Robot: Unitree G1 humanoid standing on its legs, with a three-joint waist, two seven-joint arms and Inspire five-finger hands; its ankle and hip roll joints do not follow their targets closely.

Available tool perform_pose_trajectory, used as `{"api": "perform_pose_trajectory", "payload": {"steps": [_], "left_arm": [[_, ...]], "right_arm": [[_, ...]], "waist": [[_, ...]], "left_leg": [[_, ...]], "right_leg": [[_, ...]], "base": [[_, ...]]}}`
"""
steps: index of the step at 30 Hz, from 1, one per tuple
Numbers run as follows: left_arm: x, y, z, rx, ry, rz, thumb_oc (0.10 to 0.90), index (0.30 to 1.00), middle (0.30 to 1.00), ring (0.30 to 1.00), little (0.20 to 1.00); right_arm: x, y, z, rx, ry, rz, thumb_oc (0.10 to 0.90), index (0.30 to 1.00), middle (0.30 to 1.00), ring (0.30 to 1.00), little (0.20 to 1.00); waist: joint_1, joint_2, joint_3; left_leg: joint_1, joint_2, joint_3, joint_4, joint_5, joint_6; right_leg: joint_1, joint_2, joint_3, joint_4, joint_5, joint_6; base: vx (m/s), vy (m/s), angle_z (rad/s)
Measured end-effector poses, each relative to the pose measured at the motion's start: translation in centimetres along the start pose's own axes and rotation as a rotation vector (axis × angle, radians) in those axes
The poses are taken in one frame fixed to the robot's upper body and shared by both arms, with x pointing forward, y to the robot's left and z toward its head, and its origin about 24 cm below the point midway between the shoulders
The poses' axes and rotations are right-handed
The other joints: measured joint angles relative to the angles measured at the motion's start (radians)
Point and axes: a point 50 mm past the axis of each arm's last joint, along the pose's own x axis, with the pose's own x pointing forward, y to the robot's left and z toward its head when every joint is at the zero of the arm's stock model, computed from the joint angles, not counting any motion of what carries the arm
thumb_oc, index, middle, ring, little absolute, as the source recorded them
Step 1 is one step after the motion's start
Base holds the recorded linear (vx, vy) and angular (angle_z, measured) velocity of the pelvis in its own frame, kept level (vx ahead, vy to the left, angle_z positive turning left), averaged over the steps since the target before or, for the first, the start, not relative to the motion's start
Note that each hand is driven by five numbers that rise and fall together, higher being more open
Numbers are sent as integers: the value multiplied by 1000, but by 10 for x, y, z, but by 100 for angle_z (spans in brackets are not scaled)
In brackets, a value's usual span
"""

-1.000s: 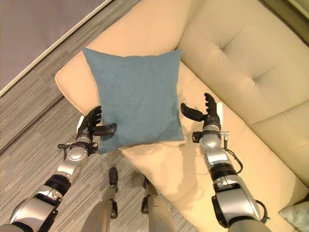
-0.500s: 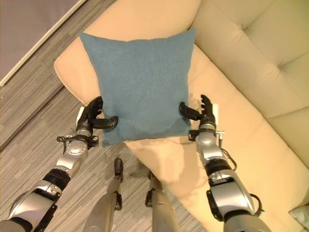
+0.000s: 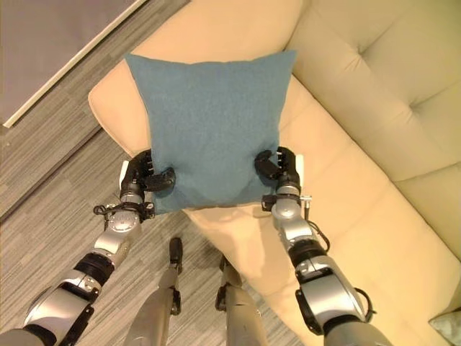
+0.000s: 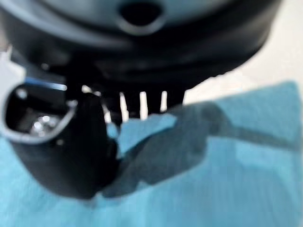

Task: Pick up all the scattered cushions and arrange them neatly on the sofa.

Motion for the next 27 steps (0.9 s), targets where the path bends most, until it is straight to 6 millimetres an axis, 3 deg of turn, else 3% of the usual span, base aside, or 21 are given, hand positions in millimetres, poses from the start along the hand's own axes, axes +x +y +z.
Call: {"api": "perform_pose_trajectory", "payload": {"steps": [6, 14, 20, 23, 25, 27], "left_arm": [[-14, 12, -19, -15, 53, 36, 400, 300, 300, 300, 300], [-76, 30, -82, -40, 260, 64, 400, 300, 300, 300, 300], [-113, 41, -97, -75, 320, 45, 400, 300, 300, 300, 300], [-119, 43, -98, -75, 327, 28, 400, 300, 300, 300, 300], [-120, 43, -89, -82, 286, -11, 400, 300, 300, 300, 300], [-129, 43, -90, -92, 294, -18, 400, 300, 300, 300, 300]], "right_arm": [[-27, 6, -32, -53, 33, 73, 400, 300, 300, 300, 300], [-69, 3, -78, -21, 145, 126, 400, 300, 300, 300, 300], [-100, -5, -92, 52, 175, 131, 400, 300, 300, 300, 300], [-109, -7, -97, 57, 189, 134, 400, 300, 300, 300, 300], [-120, -15, -100, 98, 198, 105, 400, 300, 300, 300, 300], [-132, -19, -96, 125, 178, 98, 400, 300, 300, 300, 300]], "waist": [[-4, 0, 0], [-9, -6, -1], [-33, -33, -14], [-42, -49, -28], [-65, -79, -69], [-85, -77, -83]], "left_leg": [[76, 1, 0, -1, -2, 0], [228, -2, 38, -2, -54, 14], [325, -9, 107, -2, -84, 36], [369, -9, 142, -4, -101, 35], [394, -10, 166, -2, -111, 37], [445, -15, 198, -2, -128, 37]], "right_leg": [[79, 1, -4, 0, -11, 13], [213, -2, 40, -1, -34, 39], [273, -5, 117, -1, -31, 34], [300, -4, 148, -1, -33, 37], [312, -2, 174, -1, -36, 41], [345, 3, 203, -1, -36, 41]], "base": [[26, 5, 3], [84, 34, -11], [67, 54, -36], [57, 41, -39], [97, 110, -37], [51, 120, -53]]}}
